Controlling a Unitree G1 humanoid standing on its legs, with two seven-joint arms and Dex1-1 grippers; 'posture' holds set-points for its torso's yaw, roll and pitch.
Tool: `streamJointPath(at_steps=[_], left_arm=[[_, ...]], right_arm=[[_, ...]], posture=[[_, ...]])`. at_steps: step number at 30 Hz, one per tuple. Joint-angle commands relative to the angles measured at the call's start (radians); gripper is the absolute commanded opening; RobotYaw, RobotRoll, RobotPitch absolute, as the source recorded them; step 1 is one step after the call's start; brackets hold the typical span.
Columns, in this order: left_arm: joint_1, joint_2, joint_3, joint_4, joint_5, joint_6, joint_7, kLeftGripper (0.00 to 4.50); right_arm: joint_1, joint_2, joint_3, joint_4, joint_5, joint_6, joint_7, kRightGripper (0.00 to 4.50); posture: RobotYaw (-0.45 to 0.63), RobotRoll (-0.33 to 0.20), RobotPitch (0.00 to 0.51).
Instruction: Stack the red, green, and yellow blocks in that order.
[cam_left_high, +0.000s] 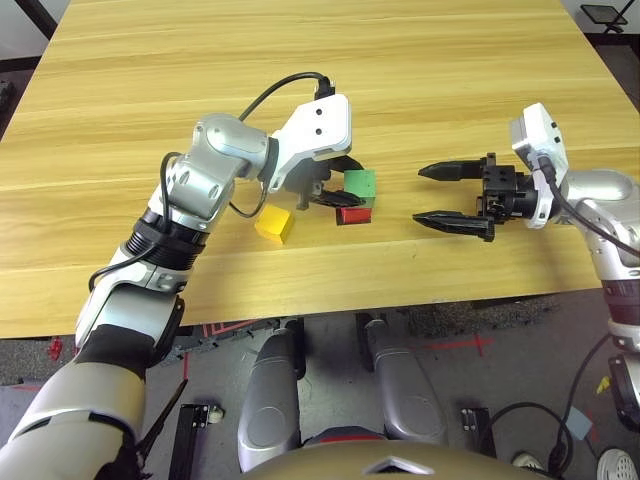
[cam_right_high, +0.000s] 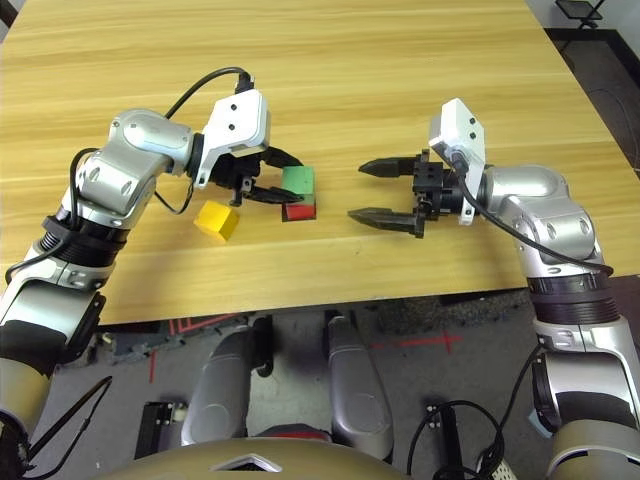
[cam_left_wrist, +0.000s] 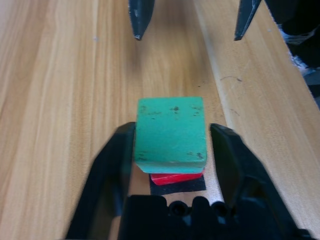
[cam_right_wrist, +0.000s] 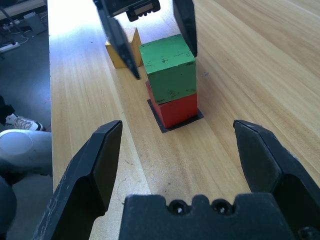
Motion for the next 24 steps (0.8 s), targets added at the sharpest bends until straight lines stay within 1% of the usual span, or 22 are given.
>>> streamJointPath(at_steps=[1, 2, 7, 10, 13, 15, 18, 20, 22, 24], left_arm=[[0.000, -0.002, -0.019, -0.011, 0.004, 0.007, -0.011, 4.18], [-0.002, 0.000, -0.018, -0.012, 0.004, 0.009, -0.012, 4.48], [-0.009, 0.012, -0.010, -0.025, -0.003, 0.027, -0.024, 4.48], [-0.020, 0.053, 0.004, -0.038, -0.021, 0.036, -0.068, 4.48], [-0.028, 0.135, 0.015, -0.020, -0.026, 0.014, -0.147, 4.48], [-0.032, 0.175, 0.018, -0.004, -0.025, -0.002, -0.184, 4.48], [-0.034, 0.223, 0.027, 0.027, -0.029, -0.056, -0.246, 4.48], [-0.031, 0.237, 0.036, 0.053, -0.039, -0.108, -0.288, 4.48], [-0.018, 0.252, 0.039, 0.076, -0.046, -0.201, -0.334, 4.48], [-0.004, 0.270, 0.032, 0.085, -0.059, -0.230, -0.352, 4.48]], right_arm=[[-0.002, 0.004, 0.010, 0.016, -0.010, -0.014, 0.005, 4.50], [-0.005, 0.005, 0.011, 0.020, -0.011, -0.016, 0.006, 4.50], [-0.017, 0.006, 0.014, 0.036, -0.013, -0.023, 0.009, 4.50], [-0.019, 0.007, 0.018, 0.039, -0.016, -0.028, 0.011, 4.50], [-0.022, 0.007, 0.019, 0.047, -0.019, -0.033, 0.015, 4.50], [-0.025, 0.009, 0.020, 0.055, -0.023, -0.038, 0.017, 4.50], [-0.031, 0.014, 0.023, 0.063, -0.028, -0.043, 0.017, 4.50], [-0.036, 0.019, 0.026, 0.068, -0.030, -0.046, 0.017, 4.50], [-0.038, 0.023, 0.027, 0.069, -0.033, -0.048, 0.018, 4.50], [-0.038, 0.025, 0.028, 0.072, -0.035, -0.050, 0.019, 4.50]], posture=[[0.15, 0.067, 0.273], [0.15, 0.067, 0.271], [0.15, 0.067, 0.267], [0.15, 0.066, 0.264], [0.16, 0.067, 0.262], [0.16, 0.069, 0.259], [0.17, 0.070, 0.256], [0.17, 0.071, 0.254], [0.17, 0.071, 0.254], [0.17, 0.070, 0.254]])
